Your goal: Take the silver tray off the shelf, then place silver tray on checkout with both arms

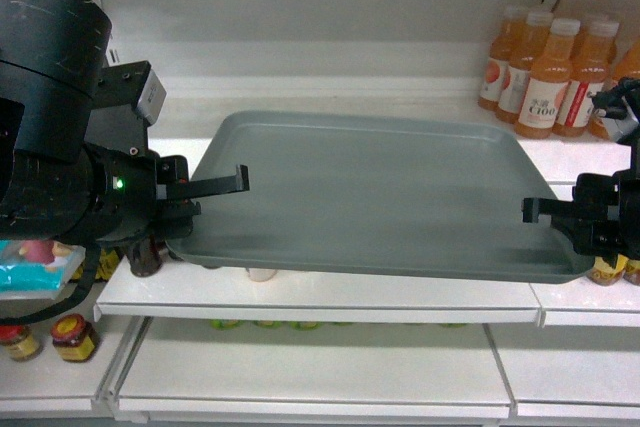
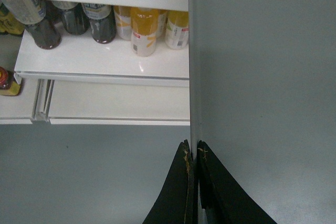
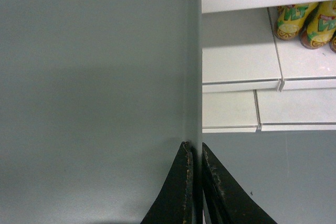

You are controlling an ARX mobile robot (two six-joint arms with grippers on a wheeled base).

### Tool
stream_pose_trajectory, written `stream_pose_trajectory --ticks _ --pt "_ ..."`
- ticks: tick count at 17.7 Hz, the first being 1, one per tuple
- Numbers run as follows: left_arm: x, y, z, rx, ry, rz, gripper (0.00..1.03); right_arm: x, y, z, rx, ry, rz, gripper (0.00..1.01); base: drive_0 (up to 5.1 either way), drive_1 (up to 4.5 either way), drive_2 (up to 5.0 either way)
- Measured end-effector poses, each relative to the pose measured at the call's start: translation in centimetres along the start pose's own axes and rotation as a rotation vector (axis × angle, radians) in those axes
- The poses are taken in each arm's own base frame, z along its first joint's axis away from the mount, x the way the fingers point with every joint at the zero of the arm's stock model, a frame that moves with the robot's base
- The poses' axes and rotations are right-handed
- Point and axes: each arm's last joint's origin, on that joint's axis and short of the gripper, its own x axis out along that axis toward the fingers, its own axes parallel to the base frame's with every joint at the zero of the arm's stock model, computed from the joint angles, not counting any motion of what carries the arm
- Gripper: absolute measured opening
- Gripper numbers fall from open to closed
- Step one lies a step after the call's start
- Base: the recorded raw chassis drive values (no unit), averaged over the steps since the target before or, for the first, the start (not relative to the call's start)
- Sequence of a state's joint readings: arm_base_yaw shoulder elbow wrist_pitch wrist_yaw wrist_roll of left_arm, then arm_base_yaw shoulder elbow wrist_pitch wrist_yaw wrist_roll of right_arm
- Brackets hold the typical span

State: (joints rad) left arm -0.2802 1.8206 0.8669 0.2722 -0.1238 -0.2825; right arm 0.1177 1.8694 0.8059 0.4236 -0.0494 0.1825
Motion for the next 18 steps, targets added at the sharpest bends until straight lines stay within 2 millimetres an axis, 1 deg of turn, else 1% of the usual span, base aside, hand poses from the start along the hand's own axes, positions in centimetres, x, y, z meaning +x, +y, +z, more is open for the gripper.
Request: stream_pose_trajectory --ticks 18 --pt "0.04 0.08 -0.2 0.001 0.012 0.007 0.03 -0.04 0.0 -0.1 0.0 0.006 0.001 0.02 0.0 0.0 0.0"
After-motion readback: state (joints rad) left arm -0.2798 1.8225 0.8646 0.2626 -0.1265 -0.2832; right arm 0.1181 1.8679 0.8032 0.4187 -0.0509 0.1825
